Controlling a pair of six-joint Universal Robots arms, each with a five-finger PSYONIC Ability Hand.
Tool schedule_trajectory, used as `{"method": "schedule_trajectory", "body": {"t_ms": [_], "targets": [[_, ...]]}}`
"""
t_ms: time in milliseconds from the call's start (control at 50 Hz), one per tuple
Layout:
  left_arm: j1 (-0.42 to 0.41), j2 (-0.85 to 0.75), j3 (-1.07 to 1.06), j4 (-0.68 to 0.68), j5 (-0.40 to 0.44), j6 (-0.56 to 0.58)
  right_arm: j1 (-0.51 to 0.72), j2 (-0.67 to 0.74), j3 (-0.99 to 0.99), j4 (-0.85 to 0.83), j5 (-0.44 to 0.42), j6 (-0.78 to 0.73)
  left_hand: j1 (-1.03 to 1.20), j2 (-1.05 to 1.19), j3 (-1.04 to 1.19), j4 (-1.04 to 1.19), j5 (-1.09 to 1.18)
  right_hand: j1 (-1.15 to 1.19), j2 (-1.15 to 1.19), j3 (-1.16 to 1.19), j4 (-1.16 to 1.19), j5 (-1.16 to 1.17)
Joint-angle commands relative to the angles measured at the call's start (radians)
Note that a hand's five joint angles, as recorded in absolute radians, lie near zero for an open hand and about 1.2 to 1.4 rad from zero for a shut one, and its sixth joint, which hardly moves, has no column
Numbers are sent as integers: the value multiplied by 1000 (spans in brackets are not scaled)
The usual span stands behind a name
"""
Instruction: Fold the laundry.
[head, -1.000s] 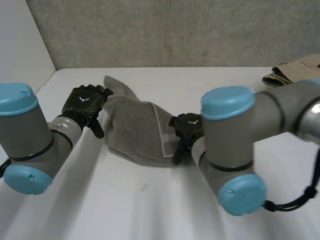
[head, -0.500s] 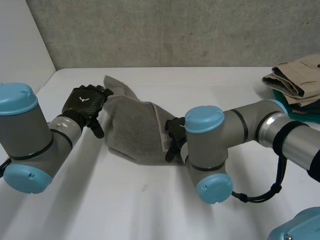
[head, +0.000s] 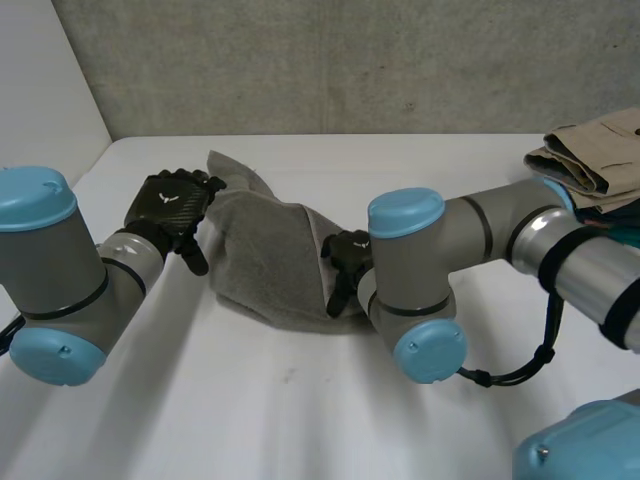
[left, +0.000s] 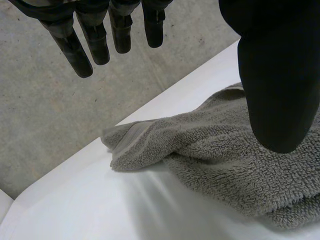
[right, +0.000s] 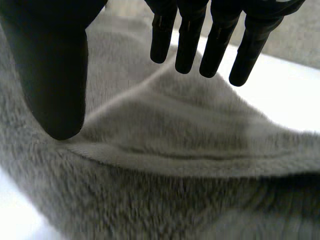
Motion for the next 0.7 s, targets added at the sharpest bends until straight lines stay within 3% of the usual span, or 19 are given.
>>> {"method": "schedule_trajectory", "body": {"t_ms": [20, 160, 260, 300, 320, 360, 400, 500, 700], "targets": [[3, -5, 3, 0, 7, 2, 3, 36, -10, -60, 44, -67, -21, -28, -34, -24, -49, 97, 96, 92, 84, 79], [3, -10, 5, 0, 7, -3, -6, 71, -22, -131, 68, -138, -21, -28, -34, -24, -49, 164, 163, 159, 151, 146], [9, -8, 5, 0, 9, -3, -17, 33, -7, -134, 107, -129, -21, -28, -34, -24, -49, 879, 878, 874, 867, 861], [9, -8, 6, 0, 9, -3, -17, 7, 6, -139, 111, -119, -21, -28, -34, -24, -49, 916, 915, 911, 903, 898], [7, -8, 6, 0, 9, -3, -17, -7, 13, -142, 110, -119, -21, -28, -34, -24, -49, 910, 909, 905, 898, 892], [6, -10, 8, 0, 9, -3, -17, -39, 27, -168, 98, -119, -21, -28, -34, -24, -49, 688, 687, 683, 676, 670], [4, -10, 9, 0, 9, -3, -20, -57, 32, -189, 73, -131, -21, -28, -34, -24, -49, 258, 257, 253, 246, 240], [3, -8, 6, -5, 9, -3, -26, -41, 29, -196, 45, -159, -21, -28, -34, -24, -49, 150, 149, 145, 137, 132], [3, -6, 2, -6, 9, -6, -46, 16, 21, -196, 55, -168, -21, -28, -34, -24, -49, 173, 172, 168, 161, 155]]}}
